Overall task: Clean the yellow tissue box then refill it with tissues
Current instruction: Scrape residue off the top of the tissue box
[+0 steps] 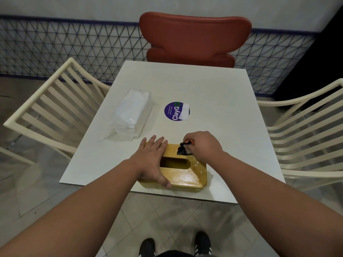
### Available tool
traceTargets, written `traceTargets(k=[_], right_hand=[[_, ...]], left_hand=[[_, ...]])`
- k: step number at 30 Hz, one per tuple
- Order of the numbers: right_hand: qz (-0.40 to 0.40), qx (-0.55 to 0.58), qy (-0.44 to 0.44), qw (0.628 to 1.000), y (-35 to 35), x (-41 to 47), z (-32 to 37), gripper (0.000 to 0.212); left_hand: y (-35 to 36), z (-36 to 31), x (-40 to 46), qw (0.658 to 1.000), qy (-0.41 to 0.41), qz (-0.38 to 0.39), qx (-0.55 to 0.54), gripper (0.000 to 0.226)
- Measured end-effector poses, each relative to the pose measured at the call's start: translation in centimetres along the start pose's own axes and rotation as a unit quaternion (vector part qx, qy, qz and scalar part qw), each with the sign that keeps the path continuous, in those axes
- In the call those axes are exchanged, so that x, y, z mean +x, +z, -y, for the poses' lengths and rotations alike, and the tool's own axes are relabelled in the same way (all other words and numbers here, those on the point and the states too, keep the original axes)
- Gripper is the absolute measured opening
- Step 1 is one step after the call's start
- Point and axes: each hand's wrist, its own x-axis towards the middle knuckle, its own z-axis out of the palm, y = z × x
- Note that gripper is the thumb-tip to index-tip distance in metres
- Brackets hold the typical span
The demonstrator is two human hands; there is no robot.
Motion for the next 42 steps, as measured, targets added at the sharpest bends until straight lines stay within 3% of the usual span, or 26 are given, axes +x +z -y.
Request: traceTargets(k=[4,10,15,19,24,29,32,36,40,42], right_hand=[[-0.011,-0.096,-0.027,0.995,0.3,0.3,0.2,0.024],[-0.001,-0.102,-0.020,0.995,0.5,0.3,0.6,0.031],[0.052,-0.112,-0.020,0.992,-0.1,0.2,0.4,0.061],[0.068,-0.125,-0.067,0.988,0.0,0.0,0.6,0.049],[0.095,-0.067,-0.056,0.992,-0.5,0.2,0.2,0.038],[0.028,-0.036,-0.036,0.998,-0.2,0.4,0.1,0.026],[-0.011,-0.025,-0.006,1.000,0.4,0.5,0.7,0.025],[0.024,-0.051,-0.048,0.997,1.1,0.4,2.0,0.027],[-0.015,-0.056,0.006,0.998,0.5,0.7,0.6,0.027],[0.006,-0.060,-0.009,0.998,0.5,0.9,1.1,0.026]], left_hand=[[-0.2,-0.1,0.0,1.000,-0.002,0.006,0.006,0.144],[-0.2,-0.1,0.0,1.000,-0.006,0.009,0.004,0.143],[-0.2,-0.1,0.1,1.000,-0.005,0.009,0.003,0.143],[-0.1,-0.1,0.1,1.000,-0.005,0.010,0.003,0.143],[-0.1,0.0,0.2,1.000,-0.003,0.010,0.003,0.143],[-0.1,0.0,0.1,1.000,-0.003,0.008,0.000,0.143],[-0.2,-0.1,0.1,1.000,-0.006,0.009,0.002,0.144],[-0.2,-0.2,0.1,1.000,-0.006,0.012,0.002,0.144],[-0.3,-0.1,0.1,1.000,-0.006,0.012,0.000,0.143],[-0.3,-0.1,0.0,1.000,-0.005,0.013,-0.001,0.143]])
